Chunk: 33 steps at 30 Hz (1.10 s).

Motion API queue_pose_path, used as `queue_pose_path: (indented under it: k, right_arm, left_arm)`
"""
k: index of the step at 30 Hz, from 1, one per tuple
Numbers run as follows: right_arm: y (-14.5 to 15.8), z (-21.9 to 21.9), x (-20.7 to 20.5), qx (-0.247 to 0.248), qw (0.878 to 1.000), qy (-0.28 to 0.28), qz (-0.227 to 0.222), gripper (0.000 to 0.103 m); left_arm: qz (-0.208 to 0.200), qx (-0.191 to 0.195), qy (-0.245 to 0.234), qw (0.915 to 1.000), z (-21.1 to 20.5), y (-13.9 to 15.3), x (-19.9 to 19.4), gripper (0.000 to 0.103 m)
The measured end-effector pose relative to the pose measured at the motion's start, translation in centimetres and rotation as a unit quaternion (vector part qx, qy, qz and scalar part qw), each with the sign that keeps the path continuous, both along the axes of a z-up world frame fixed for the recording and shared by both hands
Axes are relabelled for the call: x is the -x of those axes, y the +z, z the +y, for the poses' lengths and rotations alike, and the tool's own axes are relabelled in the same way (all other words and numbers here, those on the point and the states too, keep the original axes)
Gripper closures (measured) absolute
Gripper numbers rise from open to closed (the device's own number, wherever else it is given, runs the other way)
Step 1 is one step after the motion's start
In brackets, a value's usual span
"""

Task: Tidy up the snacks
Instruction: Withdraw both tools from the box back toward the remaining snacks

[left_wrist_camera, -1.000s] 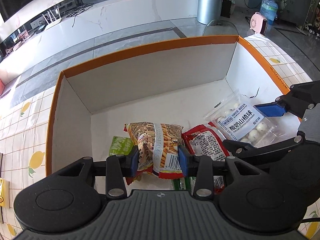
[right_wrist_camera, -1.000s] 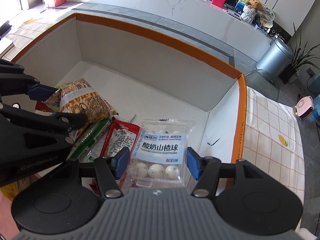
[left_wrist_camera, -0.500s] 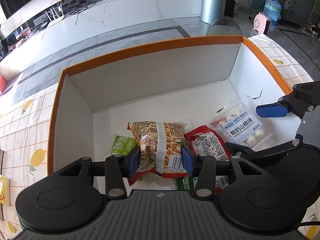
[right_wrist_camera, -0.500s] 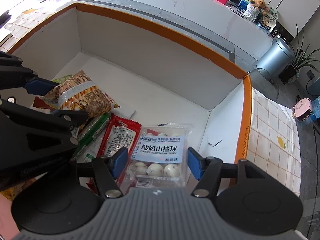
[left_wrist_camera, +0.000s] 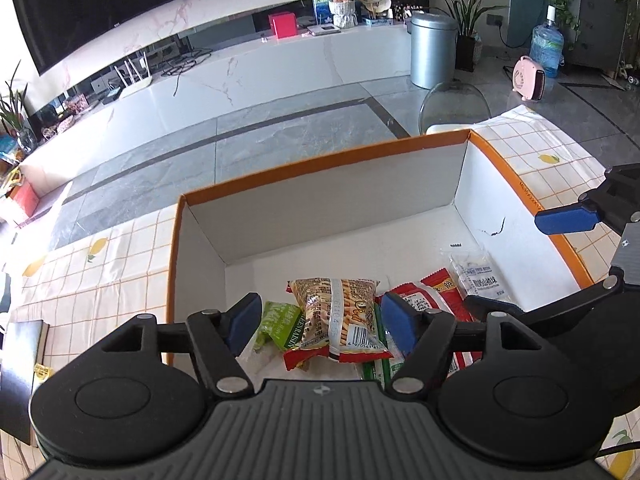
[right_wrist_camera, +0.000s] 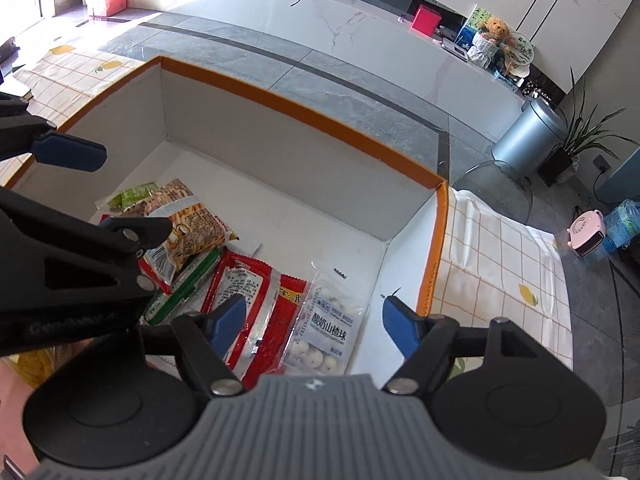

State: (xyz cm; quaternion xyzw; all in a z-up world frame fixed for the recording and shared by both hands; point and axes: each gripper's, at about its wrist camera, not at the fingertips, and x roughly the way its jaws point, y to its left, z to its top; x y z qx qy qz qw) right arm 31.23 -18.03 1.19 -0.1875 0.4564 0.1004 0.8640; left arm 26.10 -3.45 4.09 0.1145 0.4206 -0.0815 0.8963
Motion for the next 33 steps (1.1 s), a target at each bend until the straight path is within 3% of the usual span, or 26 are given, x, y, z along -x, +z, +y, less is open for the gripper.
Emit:
queue_pose_path:
  k: [10,18,26,33]
  right_arm:
    - [3.8,-1.3,5.0,-0.048,0.997,-0.024,-0.047,0.028]
    - [5.0,-1.5,10.9,-0.076,0.993,-0.027,-0.084,0.028]
    - [4.4,-1.7,17.3,-0.139,0.982,-0.043,-0.120,0.025]
    - [2.0,-2.0,21.7,-0.177,0.970,-0.097,-0.135,0.025]
  left_arm:
    - [-0.089,-0.002,0.003,0.9960,0.3,3.8,5.1,0.022]
    - [-0.120,0.002,0.000,0.9928,0.6,5.2,9.8,0.019]
    - [-0.150,0.022,-0.003,0.9884,1.4,4.8,14.5,0.019]
    - [-0.137,0.058,0.009,0.9888,2.3,2.3,17.2,0.019]
